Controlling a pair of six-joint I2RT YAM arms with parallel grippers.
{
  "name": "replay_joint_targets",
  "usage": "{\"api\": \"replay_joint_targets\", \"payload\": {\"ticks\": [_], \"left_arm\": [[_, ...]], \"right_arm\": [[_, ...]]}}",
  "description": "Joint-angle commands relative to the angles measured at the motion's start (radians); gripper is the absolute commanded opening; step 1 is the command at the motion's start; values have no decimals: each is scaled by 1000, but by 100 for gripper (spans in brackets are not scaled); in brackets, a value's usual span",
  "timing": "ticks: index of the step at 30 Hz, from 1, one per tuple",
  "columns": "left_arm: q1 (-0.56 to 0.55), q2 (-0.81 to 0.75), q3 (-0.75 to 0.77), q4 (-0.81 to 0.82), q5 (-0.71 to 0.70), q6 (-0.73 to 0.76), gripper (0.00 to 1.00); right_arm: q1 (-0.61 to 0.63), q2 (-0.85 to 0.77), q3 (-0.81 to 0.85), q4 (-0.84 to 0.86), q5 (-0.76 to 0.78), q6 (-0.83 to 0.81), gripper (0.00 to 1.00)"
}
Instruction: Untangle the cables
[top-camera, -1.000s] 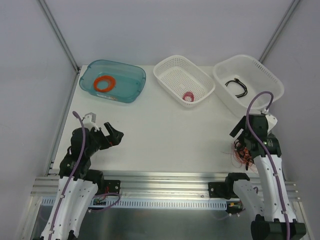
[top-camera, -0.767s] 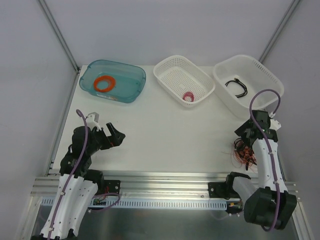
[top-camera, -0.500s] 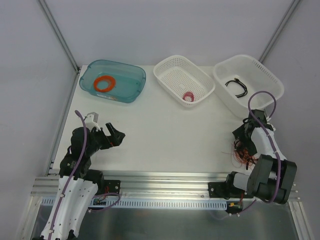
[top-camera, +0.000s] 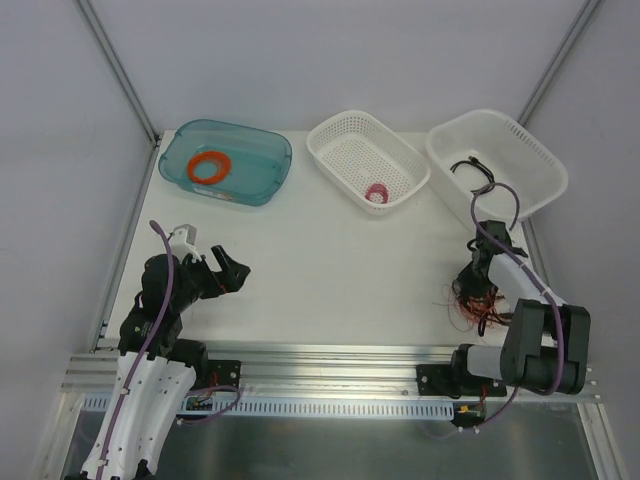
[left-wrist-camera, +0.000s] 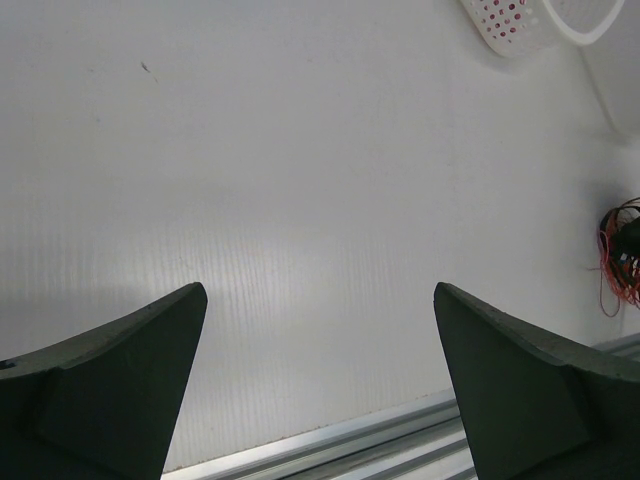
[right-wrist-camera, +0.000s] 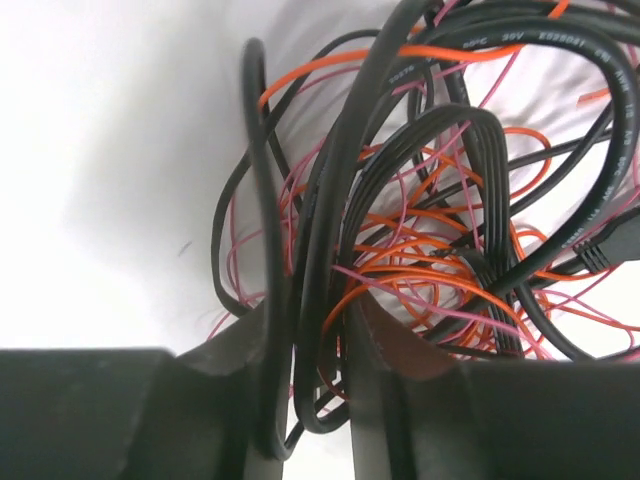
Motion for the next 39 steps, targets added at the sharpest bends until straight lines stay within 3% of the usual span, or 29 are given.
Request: {"api": "replay_joint_targets", "payload": {"ticks": [1,4,12,14,16,18,21,22,23,24,27,31,36,39], "left_arm": [[-7,-7,2,36,23,30,99],[-7,-5,1,37,24,30,99],[-7,1,-4,45,50,28,99],[-7,4,-6,47,54,28,99],[-5,8,-7,51,64,28,99],[-7,19,-9,54,75,25,99],[-7,28,-12,60,93,20,99],[-7,31,-13,65,109,19,99],[-7,42,-16,70,116,16,99],[-7,50,-16,71,126,13,99],[-10,79,-18,74,164,1,99],[-17,111,-16,74,182,-30,99],[-45,191,-13,74,189,-85,99],[-121,255,4,74,129,-134,99]], "right_arm": [[129,-22,8,-8,-50,-46,14],[308,-45,31,-12,-48,-58,1],[887,33,212,0,-20,-182,1],[972,110,290,3,-25,-222,1],[1069,203,339,1,-49,-282,4],[1133,285,399,-9,-72,-305,14],[1195,330,440,1,-114,-315,30],[1206,337,448,3,-119,-316,43],[1217,334,454,6,-129,-315,49],[1232,328,466,1,-135,-313,63],[1241,266,485,-31,-145,-311,85],[1238,137,488,-69,-88,-298,94],[1168,5,464,-132,-8,-243,94],[1090,-84,405,-126,0,-201,91]]}}
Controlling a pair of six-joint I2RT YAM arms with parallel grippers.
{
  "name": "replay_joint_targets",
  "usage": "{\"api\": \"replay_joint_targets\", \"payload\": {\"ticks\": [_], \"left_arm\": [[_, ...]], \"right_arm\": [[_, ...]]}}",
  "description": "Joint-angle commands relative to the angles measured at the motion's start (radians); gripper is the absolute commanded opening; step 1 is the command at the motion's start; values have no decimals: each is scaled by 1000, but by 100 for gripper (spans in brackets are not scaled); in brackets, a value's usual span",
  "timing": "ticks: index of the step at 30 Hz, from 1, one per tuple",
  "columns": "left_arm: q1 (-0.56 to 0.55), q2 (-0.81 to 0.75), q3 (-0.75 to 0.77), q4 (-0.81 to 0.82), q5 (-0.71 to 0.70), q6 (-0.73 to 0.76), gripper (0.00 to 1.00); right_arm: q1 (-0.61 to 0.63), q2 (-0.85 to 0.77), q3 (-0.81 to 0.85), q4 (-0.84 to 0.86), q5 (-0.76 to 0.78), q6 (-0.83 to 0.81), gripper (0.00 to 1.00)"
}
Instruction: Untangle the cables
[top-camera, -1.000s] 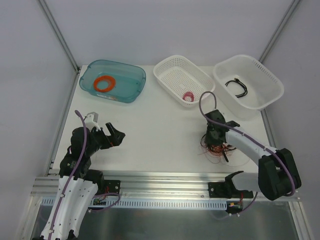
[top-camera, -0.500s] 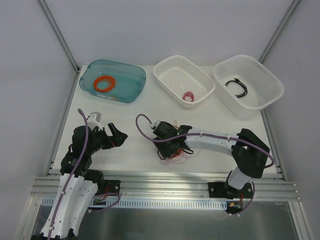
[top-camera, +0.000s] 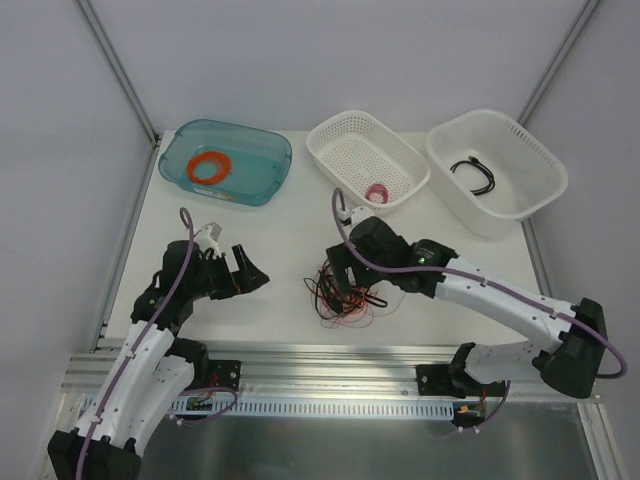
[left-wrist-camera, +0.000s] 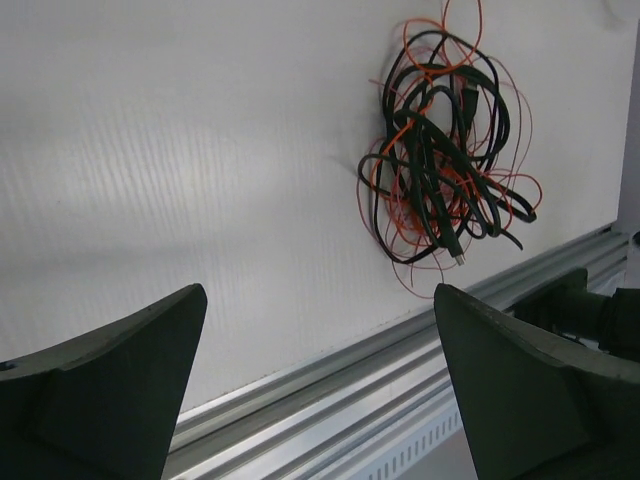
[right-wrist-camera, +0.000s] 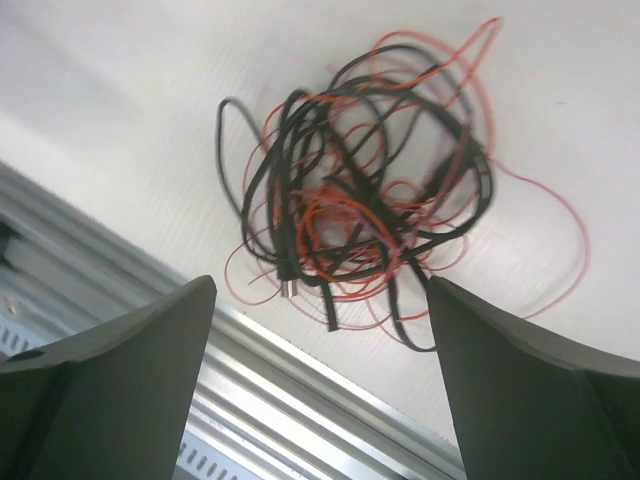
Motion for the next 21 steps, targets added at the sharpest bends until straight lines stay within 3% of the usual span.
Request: {"api": "replay_joint_targets", "payload": {"ticks": [1,11,21], "left_arm": [[-113,79,28,25,-52,-87,99],[-420,375,186,98,-286,-272,99],[-558,638,282,230,-409,-384,99]], "right_arm": [[-82,-78,-44,-37,53,88,90],[-234,-116,-210,132,-36,238,74],[-244,62,-231,304,-40,344,57]]}}
